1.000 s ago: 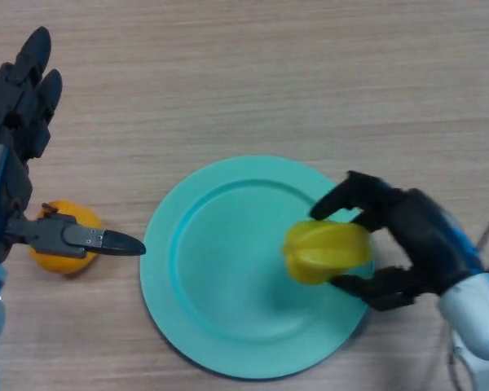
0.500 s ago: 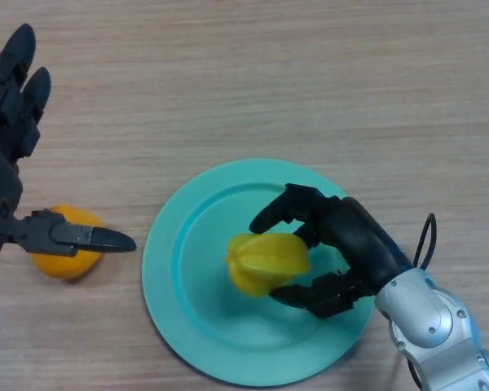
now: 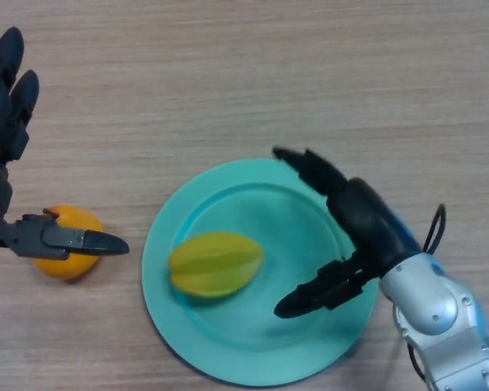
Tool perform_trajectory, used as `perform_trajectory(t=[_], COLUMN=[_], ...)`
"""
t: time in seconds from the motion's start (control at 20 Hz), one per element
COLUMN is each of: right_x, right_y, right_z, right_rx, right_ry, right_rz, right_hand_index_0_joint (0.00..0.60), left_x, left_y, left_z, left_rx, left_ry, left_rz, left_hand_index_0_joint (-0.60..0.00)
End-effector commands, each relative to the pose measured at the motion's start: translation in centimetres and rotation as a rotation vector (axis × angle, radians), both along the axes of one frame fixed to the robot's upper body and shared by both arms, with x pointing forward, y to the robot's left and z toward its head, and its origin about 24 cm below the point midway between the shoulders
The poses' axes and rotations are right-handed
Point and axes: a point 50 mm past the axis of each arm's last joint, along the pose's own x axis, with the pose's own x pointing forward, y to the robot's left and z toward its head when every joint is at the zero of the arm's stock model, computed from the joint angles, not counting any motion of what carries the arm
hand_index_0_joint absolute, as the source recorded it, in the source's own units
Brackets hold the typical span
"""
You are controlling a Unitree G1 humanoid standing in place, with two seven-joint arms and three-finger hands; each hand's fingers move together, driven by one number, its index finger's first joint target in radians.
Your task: Pick up the yellow starfruit and place it on the plate
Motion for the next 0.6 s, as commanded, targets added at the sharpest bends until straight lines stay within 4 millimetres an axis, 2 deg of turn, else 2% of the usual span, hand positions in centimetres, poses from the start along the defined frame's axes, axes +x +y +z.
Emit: perform_trajectory(t=[0.05, 0.3, 0.45, 0.6], right_x=[0.2, -0.6, -2.3, -3.4], right_y=[-1.3, -4.1, -6.0, -7.2], right_z=[4.9, 7.3, 8.2, 8.8], right_rx=[0.091, 0.224, 0.357, 0.409], right_ry=[-0.213, -0.268, -0.287, -0.329], right_rz=[-0.018, -0.068, -0.085, -0.103], right_hand_index_0_joint=[0.0, 0.0, 0.0, 0.0], left_x=[-0.9, -0.7, -0.7, -0.8], left_y=[0.4, 0.0, -0.3, -0.2], left_z=[3.2, 3.4, 3.1, 2.8], left_rx=[0.068, 0.055, 0.048, 0.03], left_ry=[-0.162, -0.173, -0.163, -0.141], left_rz=[0.014, -0.012, -0.034, -0.05], left_hand_index_0_joint=[0.0, 0.0, 0.0, 0.0])
